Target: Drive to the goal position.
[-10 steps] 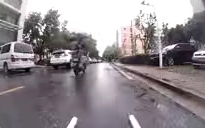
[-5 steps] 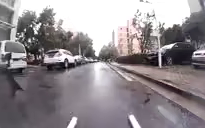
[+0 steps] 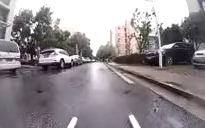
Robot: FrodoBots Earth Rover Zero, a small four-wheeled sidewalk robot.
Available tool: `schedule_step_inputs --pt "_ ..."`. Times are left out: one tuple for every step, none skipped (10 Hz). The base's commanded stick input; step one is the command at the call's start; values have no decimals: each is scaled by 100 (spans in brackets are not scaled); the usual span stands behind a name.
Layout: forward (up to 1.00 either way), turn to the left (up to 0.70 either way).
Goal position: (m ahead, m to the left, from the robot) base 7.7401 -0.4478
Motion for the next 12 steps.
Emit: schedule_step_inputs --pt "70 0" --pt "70 0" --pt "70 0" --pt "70 0" --pt "70 0" --pt "70 0" --pt "70 0" --pt "70 0" --pt "70 0" --pt "70 0" --pt "70 0" --pt "70 0"
